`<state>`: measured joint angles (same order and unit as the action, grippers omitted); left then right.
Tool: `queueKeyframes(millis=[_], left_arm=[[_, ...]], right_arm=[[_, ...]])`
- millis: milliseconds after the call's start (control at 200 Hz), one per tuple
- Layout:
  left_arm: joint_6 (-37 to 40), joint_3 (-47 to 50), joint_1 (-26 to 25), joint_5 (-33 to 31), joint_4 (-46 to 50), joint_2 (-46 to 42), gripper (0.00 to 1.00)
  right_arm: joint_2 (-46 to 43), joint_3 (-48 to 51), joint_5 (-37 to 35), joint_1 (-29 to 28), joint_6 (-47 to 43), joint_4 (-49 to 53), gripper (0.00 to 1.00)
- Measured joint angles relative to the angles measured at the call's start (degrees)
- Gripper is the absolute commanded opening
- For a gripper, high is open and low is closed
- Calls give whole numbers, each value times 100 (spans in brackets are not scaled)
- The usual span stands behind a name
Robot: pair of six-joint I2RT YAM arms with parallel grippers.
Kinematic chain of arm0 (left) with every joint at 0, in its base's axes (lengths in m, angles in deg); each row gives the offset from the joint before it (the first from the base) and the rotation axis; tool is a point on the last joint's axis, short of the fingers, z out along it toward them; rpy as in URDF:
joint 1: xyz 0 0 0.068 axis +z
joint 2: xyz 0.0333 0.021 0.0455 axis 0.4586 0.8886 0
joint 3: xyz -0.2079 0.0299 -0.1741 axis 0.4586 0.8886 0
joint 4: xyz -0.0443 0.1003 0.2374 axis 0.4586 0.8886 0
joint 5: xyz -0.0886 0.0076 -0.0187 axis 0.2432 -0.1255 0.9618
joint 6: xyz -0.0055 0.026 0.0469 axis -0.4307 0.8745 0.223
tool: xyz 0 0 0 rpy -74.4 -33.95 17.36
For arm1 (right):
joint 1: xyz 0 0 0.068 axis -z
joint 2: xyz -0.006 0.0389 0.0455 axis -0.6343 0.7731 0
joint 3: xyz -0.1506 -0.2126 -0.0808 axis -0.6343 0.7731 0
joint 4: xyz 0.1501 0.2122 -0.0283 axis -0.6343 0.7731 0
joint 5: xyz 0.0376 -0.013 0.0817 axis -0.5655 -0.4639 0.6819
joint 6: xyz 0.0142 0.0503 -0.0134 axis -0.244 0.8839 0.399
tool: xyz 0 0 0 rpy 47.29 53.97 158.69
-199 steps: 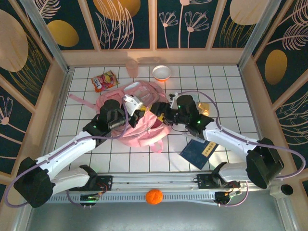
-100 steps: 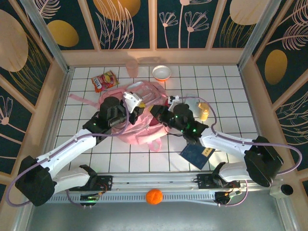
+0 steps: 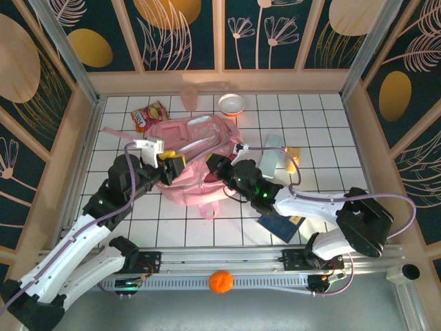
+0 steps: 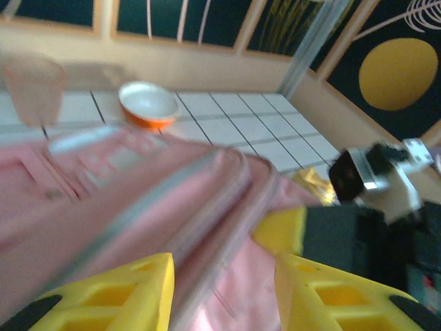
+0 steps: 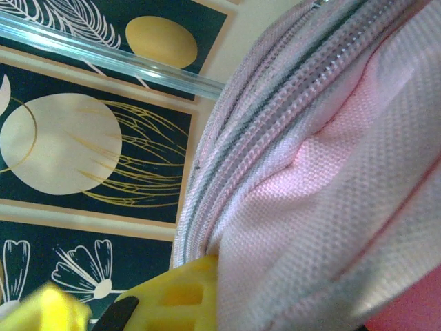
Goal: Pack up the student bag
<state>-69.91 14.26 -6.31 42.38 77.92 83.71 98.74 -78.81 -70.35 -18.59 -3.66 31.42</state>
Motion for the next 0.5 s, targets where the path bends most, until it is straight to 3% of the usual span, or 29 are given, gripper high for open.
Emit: queueKeyframes(millis=[205,500], left_arm=[[-844,225,-396,52,643,175,40],[-1458,356,-804,-109,839,599,39]], right_arm=[[334,-208,-181,-94,-68,-199,0],[632,-487,-199,-103,-153,-306,0]])
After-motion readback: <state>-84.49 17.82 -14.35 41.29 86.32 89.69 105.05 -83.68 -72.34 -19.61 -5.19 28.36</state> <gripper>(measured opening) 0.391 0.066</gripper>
